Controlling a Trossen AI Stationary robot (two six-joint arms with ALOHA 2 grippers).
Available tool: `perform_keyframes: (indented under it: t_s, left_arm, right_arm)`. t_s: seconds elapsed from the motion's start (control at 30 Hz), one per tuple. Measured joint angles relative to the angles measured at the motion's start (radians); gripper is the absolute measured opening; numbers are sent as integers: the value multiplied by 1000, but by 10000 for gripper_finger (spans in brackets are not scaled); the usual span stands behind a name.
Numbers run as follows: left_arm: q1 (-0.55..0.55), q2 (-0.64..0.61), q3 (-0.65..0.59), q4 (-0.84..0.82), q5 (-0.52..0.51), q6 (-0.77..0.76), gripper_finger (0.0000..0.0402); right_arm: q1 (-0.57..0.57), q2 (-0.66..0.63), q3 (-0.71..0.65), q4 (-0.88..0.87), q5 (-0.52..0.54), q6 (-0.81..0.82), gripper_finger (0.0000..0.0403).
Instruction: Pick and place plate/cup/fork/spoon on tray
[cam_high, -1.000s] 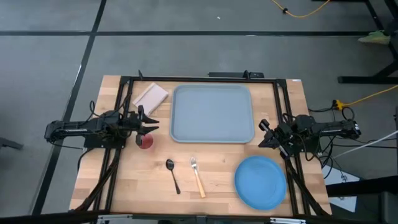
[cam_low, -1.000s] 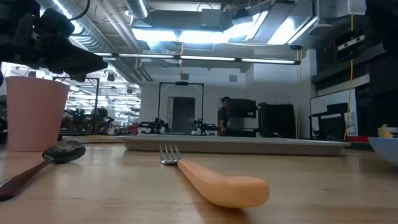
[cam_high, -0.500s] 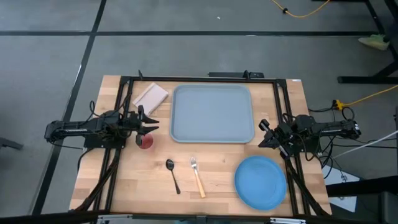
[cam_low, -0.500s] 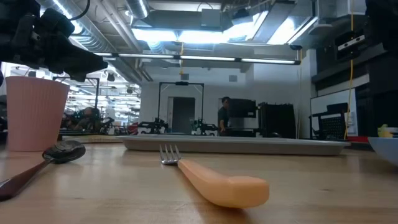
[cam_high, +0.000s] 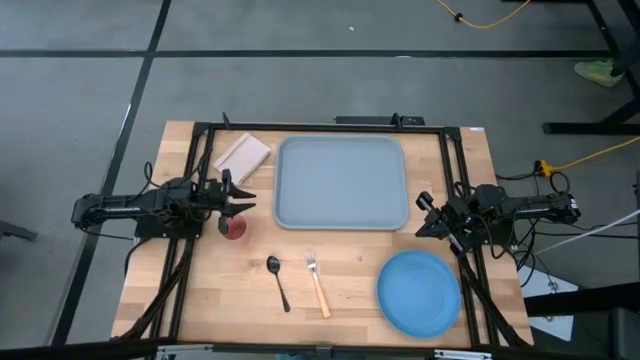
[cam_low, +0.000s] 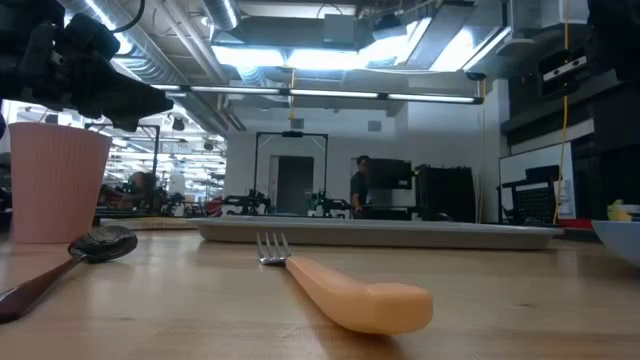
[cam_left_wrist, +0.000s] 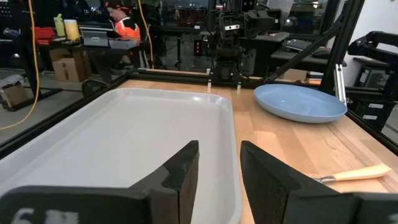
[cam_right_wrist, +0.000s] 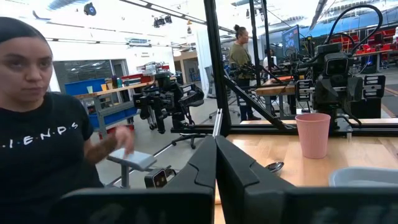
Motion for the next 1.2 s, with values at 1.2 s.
perform_keyframes:
  t_s: [1.2]
  left_arm:
    - [-36, 124, 234, -83, -58, -39, 108]
  right_arm:
    - [0, 2, 0, 31, 531, -27, 6]
